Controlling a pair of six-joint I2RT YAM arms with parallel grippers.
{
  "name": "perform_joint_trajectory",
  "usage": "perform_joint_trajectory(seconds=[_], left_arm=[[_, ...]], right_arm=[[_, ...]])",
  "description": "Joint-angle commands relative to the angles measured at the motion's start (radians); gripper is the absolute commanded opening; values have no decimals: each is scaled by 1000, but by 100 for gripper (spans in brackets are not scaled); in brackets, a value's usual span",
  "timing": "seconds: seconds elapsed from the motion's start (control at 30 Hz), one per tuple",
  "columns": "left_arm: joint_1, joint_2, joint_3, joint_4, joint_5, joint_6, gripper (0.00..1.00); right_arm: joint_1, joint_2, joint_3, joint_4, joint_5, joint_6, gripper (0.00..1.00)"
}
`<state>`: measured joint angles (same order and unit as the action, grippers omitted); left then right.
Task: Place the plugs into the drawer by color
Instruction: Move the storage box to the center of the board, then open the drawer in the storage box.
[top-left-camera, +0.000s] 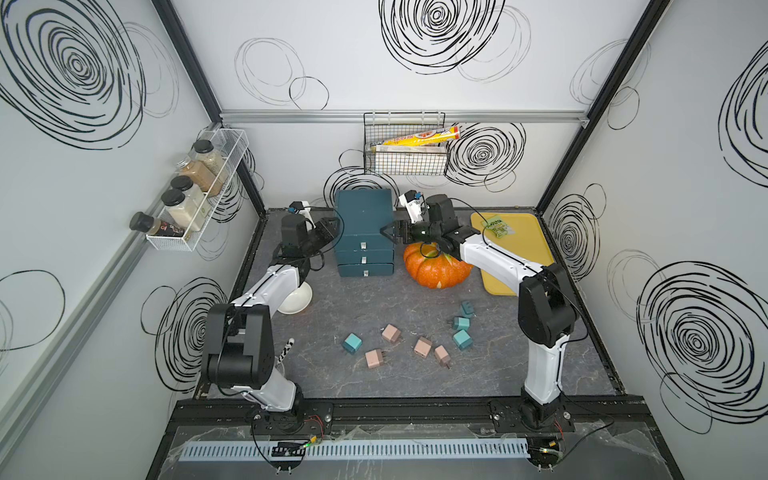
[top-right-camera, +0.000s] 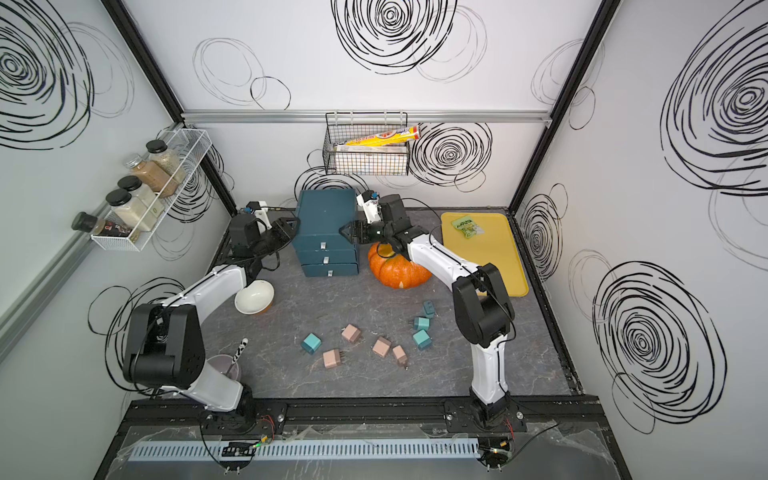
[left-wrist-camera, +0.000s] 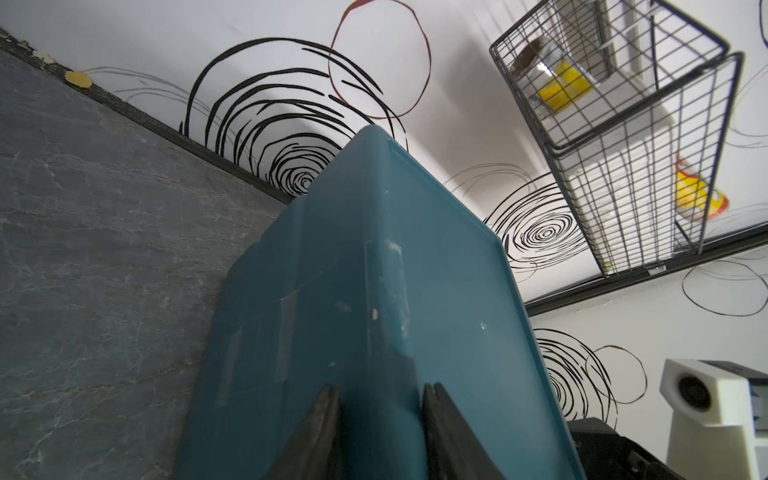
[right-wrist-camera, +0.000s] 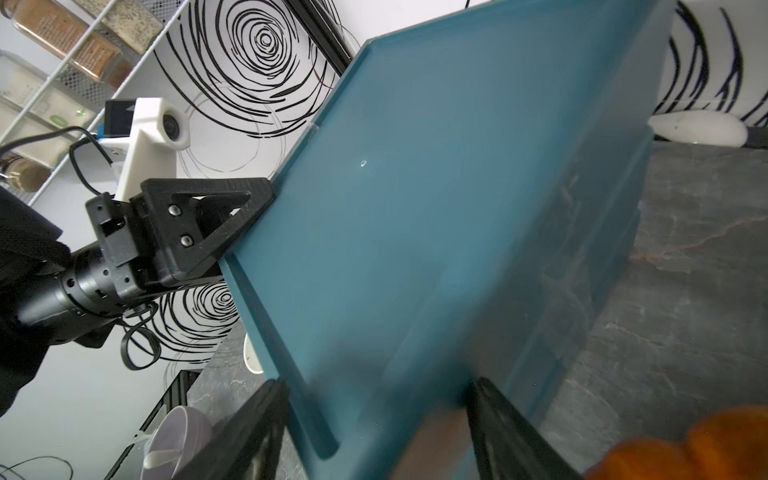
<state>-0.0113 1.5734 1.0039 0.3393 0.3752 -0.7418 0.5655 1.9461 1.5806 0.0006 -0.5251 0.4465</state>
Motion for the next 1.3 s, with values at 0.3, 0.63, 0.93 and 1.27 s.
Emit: perform_joint_trajectory(seconds=[0.3, 0.63, 0.93, 1.27], left_arm=[[-139, -201, -125, -91, 69, 4, 41], [-226, -287, -191, -136, 17, -13, 43], [-156, -417, -226, -174, -66, -38, 71], [-116, -836, -504, -47, -56, -263, 98]], right_arm=[[88, -239, -227, 11, -14, 5, 72], [88, -331, -326, -17, 90, -55, 72], [88, -352, -276, -88, 170, -131, 83], [31, -261, -105, -226, 265, -187, 73]])
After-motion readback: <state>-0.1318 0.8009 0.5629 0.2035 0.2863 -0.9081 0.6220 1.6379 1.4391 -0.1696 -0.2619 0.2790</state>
